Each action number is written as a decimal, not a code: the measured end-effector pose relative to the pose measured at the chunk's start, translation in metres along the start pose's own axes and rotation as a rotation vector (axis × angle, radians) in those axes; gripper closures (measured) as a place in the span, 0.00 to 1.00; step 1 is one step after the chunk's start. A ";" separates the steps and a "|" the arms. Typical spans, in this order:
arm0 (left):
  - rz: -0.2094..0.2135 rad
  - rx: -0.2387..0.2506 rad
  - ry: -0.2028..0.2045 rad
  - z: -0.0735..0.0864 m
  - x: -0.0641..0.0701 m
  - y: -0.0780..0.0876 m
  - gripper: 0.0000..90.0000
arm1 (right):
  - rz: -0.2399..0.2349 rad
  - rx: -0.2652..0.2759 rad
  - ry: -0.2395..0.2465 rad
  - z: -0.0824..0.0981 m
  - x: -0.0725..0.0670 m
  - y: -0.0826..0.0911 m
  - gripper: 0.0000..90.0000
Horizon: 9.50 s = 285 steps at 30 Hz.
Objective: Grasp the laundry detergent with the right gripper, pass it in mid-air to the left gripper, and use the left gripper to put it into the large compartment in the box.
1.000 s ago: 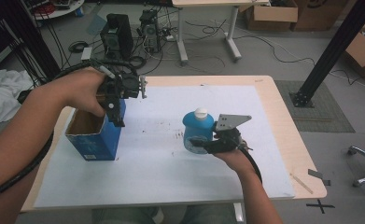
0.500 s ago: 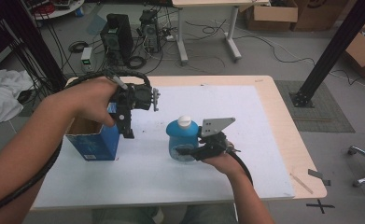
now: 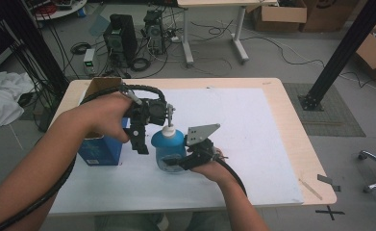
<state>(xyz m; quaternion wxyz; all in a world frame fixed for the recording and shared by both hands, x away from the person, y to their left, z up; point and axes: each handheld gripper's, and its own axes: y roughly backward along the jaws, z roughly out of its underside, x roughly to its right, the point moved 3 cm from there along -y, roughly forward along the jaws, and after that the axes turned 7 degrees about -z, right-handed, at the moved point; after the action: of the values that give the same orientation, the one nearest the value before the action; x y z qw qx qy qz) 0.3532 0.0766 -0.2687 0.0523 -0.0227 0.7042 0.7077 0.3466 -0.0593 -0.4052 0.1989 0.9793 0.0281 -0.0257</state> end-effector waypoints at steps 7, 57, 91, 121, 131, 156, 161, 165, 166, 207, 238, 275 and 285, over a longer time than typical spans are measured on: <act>-0.005 0.026 -0.006 -0.008 0.006 -0.004 0.00 | -0.009 -0.009 0.005 -0.005 0.001 -0.014 0.49; -0.116 -0.010 -0.010 -0.012 0.010 -0.011 0.24 | -0.032 0.027 -0.013 -0.018 0.003 -0.032 0.49; -0.065 -0.038 0.039 -0.007 0.009 -0.015 0.42 | -0.047 0.028 0.003 -0.018 0.005 -0.040 0.49; -0.041 -0.061 0.081 -0.014 0.001 0.001 0.43 | -0.001 -0.040 -0.005 -0.024 0.000 -0.001 0.24; -0.028 -0.071 0.151 -0.006 -0.011 0.014 0.43 | 0.025 -0.140 -0.008 -0.040 0.005 0.038 0.07; 0.033 -0.057 0.502 0.049 -0.040 0.085 0.43 | -0.003 -0.864 -0.039 -0.069 0.030 0.100 0.00; 0.029 -0.064 0.661 0.068 -0.049 0.115 0.43 | 0.017 -0.919 -0.053 -0.071 0.034 0.114 0.00; 0.014 -0.061 0.793 0.084 -0.054 0.137 0.43 | 0.026 -0.954 -0.055 -0.072 0.035 0.122 0.00; 0.008 -0.065 0.825 0.088 -0.056 0.142 0.43 | 0.026 -0.963 -0.057 -0.071 0.035 0.123 0.00; -0.023 -0.173 1.520 0.173 -0.076 0.080 0.43 | 0.026 -1.040 -0.063 -0.061 0.035 0.126 0.00; 0.015 -0.221 1.507 0.178 -0.073 -0.031 0.43 | 0.033 -1.028 -0.081 -0.060 0.032 0.131 0.00; 0.007 -0.222 1.525 0.178 -0.072 -0.060 0.42 | 0.038 -1.011 -0.100 -0.059 0.030 0.139 0.00; 0.008 -0.200 1.523 0.177 -0.070 -0.056 0.34 | 0.030 -1.015 -0.089 -0.063 0.030 0.132 0.00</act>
<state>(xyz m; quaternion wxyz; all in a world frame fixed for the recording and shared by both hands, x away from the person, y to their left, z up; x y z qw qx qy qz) 0.4365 0.2510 -0.3156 -0.4523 -0.5059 0.4786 0.5571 0.3874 -0.1548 -0.2980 0.6509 0.7575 0.0147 -0.0479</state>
